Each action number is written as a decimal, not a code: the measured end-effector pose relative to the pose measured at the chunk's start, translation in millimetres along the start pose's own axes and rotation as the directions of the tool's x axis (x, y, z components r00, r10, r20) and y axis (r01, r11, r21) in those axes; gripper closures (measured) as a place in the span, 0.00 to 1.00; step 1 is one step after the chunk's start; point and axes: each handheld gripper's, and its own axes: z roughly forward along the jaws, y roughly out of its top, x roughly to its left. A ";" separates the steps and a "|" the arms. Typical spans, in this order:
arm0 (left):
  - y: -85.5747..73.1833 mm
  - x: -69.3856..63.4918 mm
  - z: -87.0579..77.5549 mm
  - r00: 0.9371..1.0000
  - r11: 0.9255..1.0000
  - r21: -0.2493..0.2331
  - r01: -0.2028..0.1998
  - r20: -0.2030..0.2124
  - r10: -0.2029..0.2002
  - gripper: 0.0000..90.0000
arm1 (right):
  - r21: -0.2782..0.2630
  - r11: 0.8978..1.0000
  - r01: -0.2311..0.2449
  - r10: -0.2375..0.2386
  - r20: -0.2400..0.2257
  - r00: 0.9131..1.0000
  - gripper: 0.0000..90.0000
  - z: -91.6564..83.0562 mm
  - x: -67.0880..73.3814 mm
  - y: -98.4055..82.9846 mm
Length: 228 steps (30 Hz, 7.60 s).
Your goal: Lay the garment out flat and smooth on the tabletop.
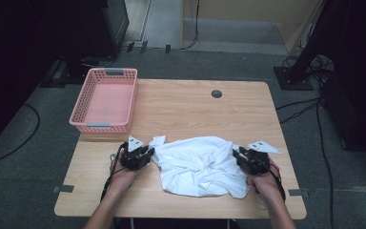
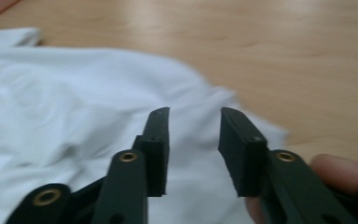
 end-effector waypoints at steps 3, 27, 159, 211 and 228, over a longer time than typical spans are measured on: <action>-1.0 0.0 -0.5 1.000 1.000 0.001 0.001 -0.001 -0.001 0.81 | 0.047 0.999 0.010 -0.008 -0.040 0.999 0.61 11.2 14.3 -12.9; -1.1 1.3 -0.3 1.000 1.000 0.006 0.012 0.002 -0.012 0.82 | 0.092 0.993 0.074 -0.072 -0.023 0.997 1.00 8.2 10.9 -17.1; 54.1 -7.6 17.1 0.981 0.994 0.065 0.087 0.168 -0.097 0.94 | 0.007 0.912 0.411 -0.393 -0.280 0.876 0.94 64.3 48.3 2.8; 163.5 34.4 70.1 0.968 0.966 -0.051 0.252 0.002 -0.253 0.35 | 0.056 0.992 -0.112 0.093 0.271 0.958 0.42 144.3 -66.1 66.7; 110.3 -1.3 100.5 0.998 0.994 0.113 0.006 -0.061 0.001 0.67 | 0.035 0.998 0.059 -0.062 0.097 0.993 0.68 134.6 -17.3 67.5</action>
